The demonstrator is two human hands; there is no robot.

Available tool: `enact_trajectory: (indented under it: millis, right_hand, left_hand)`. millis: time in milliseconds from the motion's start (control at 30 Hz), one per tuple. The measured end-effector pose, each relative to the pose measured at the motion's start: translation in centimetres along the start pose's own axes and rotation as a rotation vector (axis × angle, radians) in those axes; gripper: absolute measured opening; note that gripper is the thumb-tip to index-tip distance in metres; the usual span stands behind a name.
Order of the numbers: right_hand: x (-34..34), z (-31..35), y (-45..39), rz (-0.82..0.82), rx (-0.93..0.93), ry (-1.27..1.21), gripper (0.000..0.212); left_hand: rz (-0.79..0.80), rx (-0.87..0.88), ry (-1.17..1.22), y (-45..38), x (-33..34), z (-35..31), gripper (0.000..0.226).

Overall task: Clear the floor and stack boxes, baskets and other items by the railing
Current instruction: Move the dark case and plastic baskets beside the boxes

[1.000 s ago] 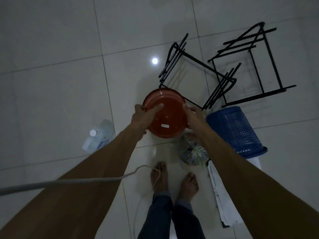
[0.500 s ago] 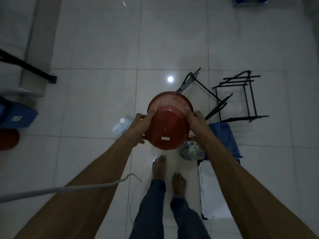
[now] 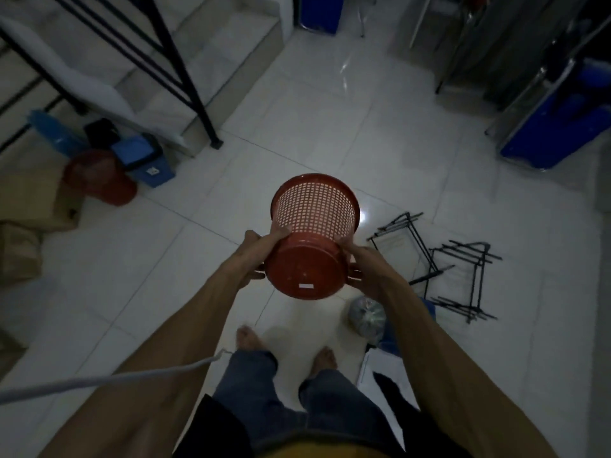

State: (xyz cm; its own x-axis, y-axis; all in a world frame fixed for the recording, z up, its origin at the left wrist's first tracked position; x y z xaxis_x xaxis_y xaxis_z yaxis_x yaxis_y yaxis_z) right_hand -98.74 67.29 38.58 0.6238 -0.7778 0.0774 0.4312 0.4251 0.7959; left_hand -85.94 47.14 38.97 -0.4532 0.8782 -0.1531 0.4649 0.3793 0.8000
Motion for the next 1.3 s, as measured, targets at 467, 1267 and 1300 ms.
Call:
enact_trajectory:
  millis: [467,1267,1300]
  right_hand:
    - [30.7,7.9,-1.6,0.234,-0.119,0.408,0.123]
    - [68.0,16.6,-14.6,0.583,-0.239,0.595,0.091]
    - [69.0,17.6,-15.7,0.575,-0.208,0.560,0.079]
  left_hand:
    - [-0.143,0.063,0.166,7.8,-31.2,6.4,0.106]
    - [-0.161,-0.002,1.006,1.2,-69.9,10.2,0.132]
    - [-0.143,-0.021,1.026,0.8,-71.5,9.8,0.139]
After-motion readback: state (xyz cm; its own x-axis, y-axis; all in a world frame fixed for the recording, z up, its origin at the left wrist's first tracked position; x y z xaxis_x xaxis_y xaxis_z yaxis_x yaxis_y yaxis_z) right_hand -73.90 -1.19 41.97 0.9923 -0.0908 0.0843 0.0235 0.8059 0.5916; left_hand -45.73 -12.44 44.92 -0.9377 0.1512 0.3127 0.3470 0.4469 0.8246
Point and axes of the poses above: each hand's wrist, its own y-axis away from the middle knuckle, its own x-axis out of the palm, z = x × y, the point moved 1 cm from there along -y, towards the middle knuckle
